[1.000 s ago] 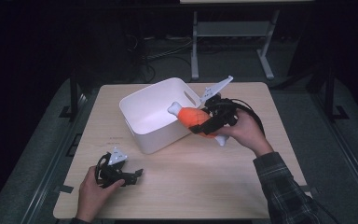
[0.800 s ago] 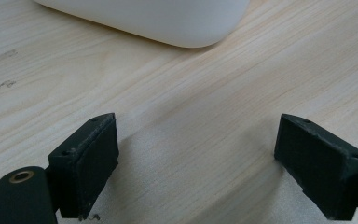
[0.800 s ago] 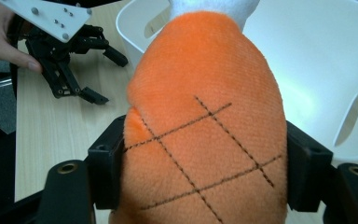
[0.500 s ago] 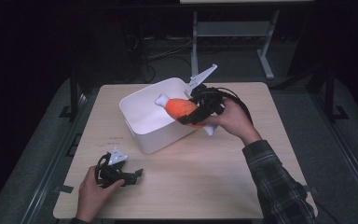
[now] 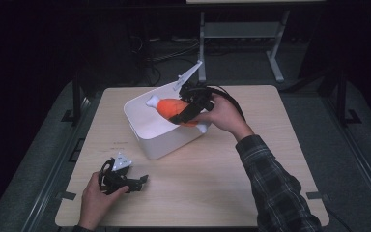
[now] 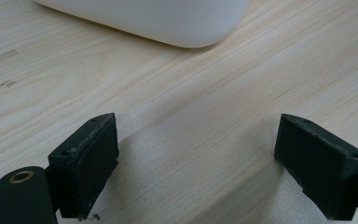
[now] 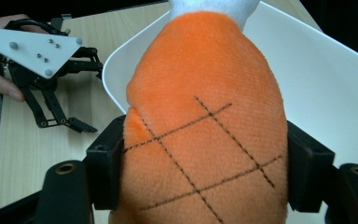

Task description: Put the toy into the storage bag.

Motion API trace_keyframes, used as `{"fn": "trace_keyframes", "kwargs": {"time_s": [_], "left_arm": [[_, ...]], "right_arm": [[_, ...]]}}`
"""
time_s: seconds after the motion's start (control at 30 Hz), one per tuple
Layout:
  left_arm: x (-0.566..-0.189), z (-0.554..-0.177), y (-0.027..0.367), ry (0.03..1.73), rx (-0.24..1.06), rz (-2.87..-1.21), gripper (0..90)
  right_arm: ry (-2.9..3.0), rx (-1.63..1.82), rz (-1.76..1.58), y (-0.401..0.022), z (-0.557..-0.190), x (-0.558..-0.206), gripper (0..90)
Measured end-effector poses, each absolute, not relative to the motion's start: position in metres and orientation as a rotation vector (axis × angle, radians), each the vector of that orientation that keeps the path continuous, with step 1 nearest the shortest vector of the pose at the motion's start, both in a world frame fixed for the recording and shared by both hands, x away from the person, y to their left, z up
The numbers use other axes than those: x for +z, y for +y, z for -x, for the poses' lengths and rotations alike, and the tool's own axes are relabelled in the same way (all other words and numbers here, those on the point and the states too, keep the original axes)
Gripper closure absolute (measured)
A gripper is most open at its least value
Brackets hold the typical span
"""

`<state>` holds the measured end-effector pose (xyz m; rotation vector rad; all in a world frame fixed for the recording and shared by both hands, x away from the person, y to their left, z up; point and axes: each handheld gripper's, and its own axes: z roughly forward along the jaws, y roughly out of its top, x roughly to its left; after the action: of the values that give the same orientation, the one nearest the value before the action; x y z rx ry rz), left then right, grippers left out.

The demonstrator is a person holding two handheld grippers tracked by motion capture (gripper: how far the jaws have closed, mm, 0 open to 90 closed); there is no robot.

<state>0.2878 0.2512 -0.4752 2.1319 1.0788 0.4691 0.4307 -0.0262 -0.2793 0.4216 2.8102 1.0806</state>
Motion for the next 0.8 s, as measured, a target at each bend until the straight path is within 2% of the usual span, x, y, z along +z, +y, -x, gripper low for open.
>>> {"fn": "trace_keyframes", "kwargs": {"time_s": [0.8], "left_arm": [[-0.475, -0.288, 0.251, 1.077, 0.468, -2.134, 12.6]], "right_arm": [[2.852, 1.008, -0.368, 0.047, -0.459, -0.289, 27.6]]}}
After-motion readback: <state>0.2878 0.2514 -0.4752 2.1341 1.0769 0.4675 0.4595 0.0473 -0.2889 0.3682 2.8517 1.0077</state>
